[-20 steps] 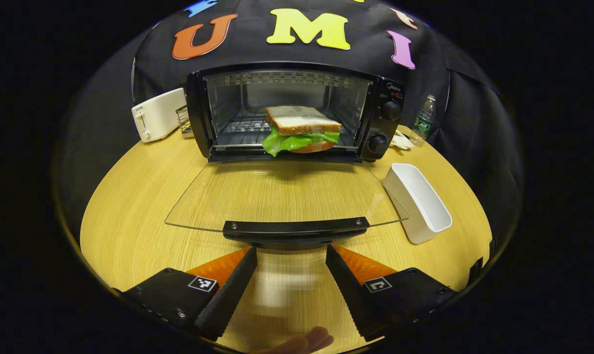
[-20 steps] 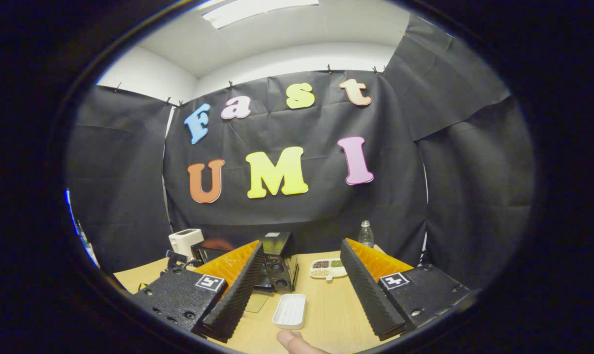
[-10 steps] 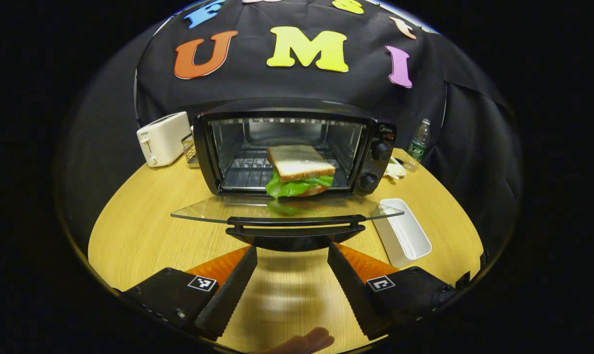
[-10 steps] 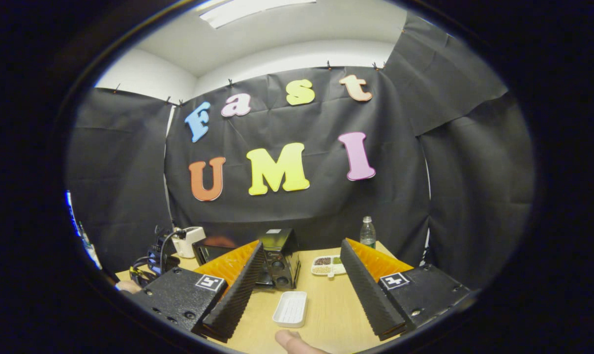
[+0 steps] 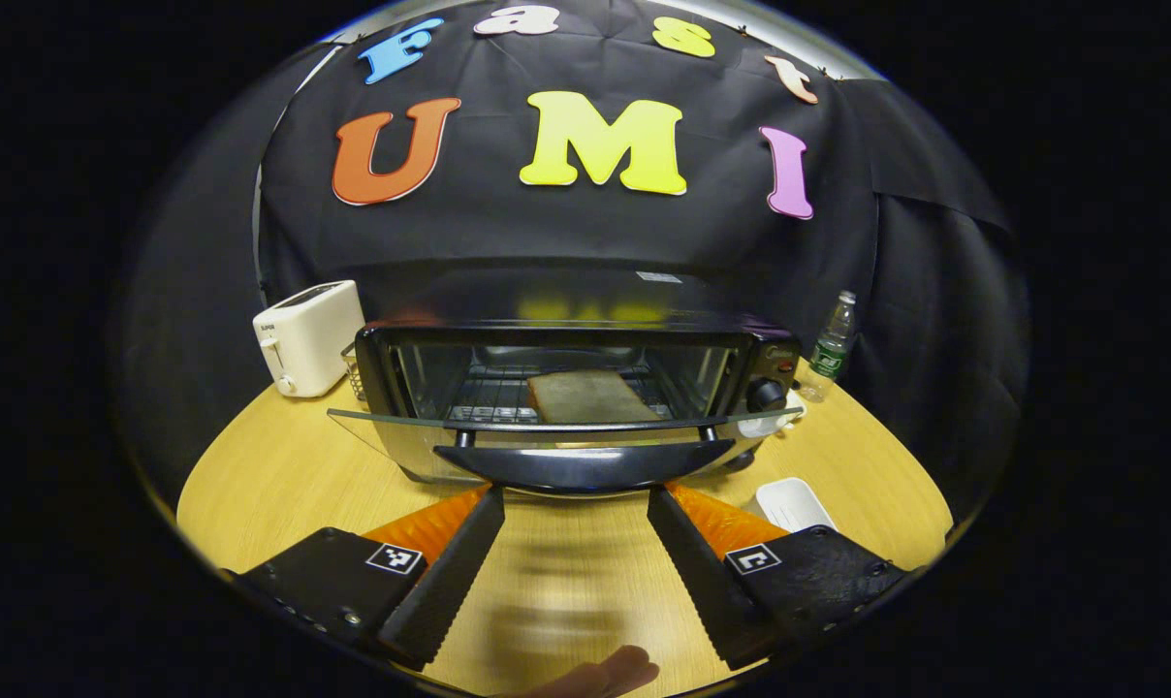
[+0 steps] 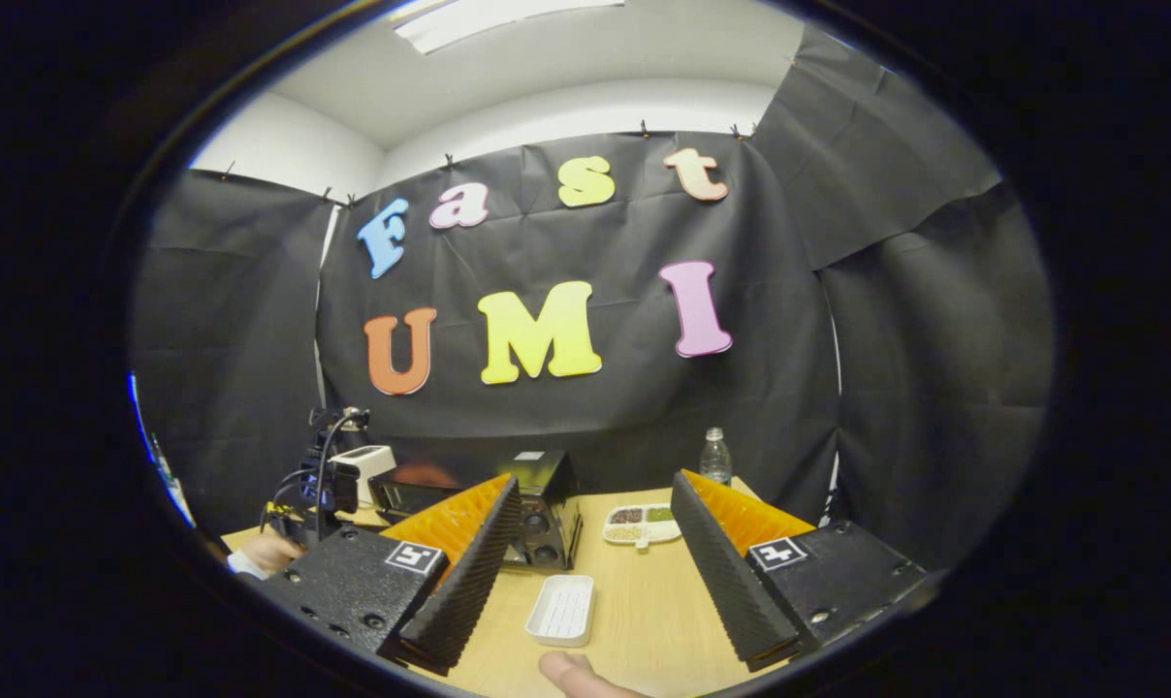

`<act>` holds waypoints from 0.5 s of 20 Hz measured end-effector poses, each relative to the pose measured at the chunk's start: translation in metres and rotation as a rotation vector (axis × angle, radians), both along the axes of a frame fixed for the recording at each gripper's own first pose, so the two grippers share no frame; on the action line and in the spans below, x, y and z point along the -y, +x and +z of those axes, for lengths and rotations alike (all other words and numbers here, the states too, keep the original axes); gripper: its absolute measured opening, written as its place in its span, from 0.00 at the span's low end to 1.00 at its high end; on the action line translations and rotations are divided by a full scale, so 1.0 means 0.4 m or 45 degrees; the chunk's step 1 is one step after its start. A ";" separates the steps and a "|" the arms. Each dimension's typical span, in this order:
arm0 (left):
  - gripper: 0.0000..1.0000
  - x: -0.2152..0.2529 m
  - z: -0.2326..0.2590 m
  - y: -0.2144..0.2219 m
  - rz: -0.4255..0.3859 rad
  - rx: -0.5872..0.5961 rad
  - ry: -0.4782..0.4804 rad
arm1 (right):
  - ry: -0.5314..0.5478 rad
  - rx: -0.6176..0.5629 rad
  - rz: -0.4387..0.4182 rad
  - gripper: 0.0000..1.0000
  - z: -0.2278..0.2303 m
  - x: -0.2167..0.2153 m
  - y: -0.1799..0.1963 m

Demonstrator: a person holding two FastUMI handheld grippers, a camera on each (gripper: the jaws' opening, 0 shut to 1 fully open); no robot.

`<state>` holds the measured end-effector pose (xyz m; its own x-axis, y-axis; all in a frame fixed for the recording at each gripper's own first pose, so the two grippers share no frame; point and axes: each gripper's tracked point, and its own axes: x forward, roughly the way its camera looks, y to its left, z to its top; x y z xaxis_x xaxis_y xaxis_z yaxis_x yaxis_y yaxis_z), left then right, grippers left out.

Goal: Open the electric oven with the left hand, put the food in, and close the electric oven.

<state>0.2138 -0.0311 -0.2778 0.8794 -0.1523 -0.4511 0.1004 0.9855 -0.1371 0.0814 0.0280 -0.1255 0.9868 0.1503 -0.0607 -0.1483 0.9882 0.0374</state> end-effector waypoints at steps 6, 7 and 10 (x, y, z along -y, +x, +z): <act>0.98 -0.052 0.046 0.112 0.095 0.132 -0.082 | 0.003 -0.017 -0.024 0.93 -0.007 0.018 -0.012; 0.88 -0.054 0.034 0.098 0.105 0.089 -0.105 | 0.003 -0.020 -0.029 0.93 -0.007 0.020 -0.017; 0.95 -0.060 0.070 0.061 0.115 0.134 -0.129 | -0.010 -0.019 -0.052 0.93 -0.001 0.028 -0.037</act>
<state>0.2380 -0.0071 -0.2499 0.9333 -0.1102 -0.3419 0.0308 0.9728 -0.2295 0.0665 0.0167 -0.1258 0.9910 0.1094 -0.0768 -0.1073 0.9937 0.0319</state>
